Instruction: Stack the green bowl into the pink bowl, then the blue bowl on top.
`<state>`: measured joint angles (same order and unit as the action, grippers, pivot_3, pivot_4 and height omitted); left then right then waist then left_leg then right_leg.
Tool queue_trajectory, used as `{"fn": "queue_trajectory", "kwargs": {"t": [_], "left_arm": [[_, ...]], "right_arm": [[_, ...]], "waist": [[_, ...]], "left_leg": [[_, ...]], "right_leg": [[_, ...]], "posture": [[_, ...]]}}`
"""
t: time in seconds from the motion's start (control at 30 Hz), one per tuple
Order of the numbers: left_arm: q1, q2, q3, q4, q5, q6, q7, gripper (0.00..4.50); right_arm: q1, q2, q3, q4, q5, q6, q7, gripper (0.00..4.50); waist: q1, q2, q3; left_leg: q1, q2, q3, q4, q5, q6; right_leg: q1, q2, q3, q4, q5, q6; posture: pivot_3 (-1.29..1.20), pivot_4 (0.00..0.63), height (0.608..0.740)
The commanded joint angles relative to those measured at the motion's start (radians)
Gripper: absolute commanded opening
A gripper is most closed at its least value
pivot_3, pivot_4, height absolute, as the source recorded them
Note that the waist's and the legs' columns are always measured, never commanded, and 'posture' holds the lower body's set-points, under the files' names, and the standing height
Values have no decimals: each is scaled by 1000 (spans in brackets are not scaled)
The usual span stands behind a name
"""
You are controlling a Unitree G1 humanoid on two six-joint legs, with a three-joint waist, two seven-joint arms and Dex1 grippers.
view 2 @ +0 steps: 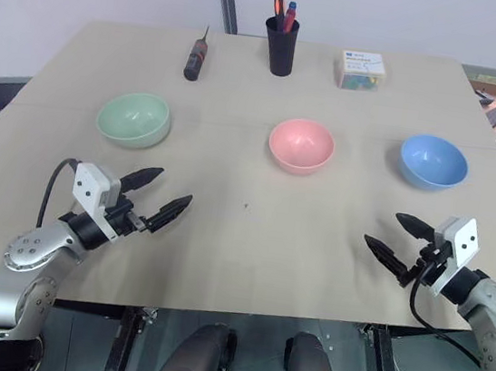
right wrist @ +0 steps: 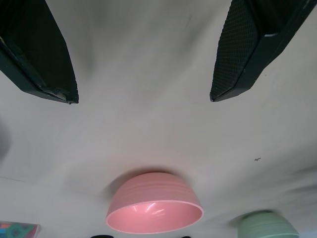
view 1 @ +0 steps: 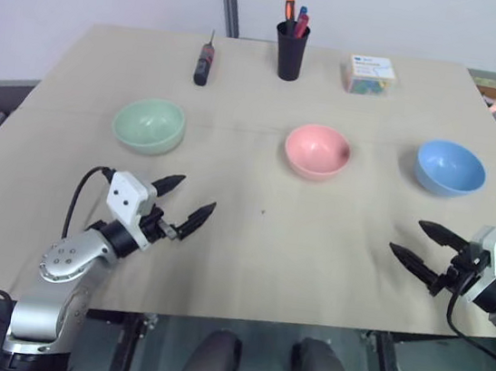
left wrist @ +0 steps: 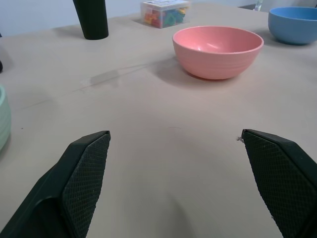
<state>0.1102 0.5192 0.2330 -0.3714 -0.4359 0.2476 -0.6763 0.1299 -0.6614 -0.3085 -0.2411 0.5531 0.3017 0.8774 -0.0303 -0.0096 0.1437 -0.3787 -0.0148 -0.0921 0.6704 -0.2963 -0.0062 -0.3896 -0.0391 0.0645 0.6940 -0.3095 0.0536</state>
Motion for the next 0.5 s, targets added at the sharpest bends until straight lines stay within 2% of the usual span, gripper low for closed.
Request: {"fn": "queue_trajectory", "kwargs": {"t": [0.03, 0.27, 0.5], "left_arm": [[-6, 5, 8, -32, -23, -14, -14, 4500], [-13, 0, 6, -36, -45, 0, -27, 4500], [-37, -18, 19, -53, -133, 41, -9, 4500]], "right_arm": [[-7, -7, -5, -37, 4, -9, 7, 4457], [-52, -20, 26, -44, -19, -7, 1, 4457], [-235, -57, 154, -39, -119, 15, -8, 4457]], "waist": [[0, 0, 0], [-1, 0, 1], [-5, -1, 2]], "left_leg": [[0, 0, 0, 0, 0, 0], [0, 0, 0, 0, 0, 0], [0, 0, 0, 0, 0, 0]], "right_leg": [[0, 0, 0, 0, 0, 0], [0, 0, 0, 0, 0, 0], [0, 0, 0, 0, 0, 0]], "posture": [[0, 150, 740], [0, 150, 740], [0, 150, 740]]}}
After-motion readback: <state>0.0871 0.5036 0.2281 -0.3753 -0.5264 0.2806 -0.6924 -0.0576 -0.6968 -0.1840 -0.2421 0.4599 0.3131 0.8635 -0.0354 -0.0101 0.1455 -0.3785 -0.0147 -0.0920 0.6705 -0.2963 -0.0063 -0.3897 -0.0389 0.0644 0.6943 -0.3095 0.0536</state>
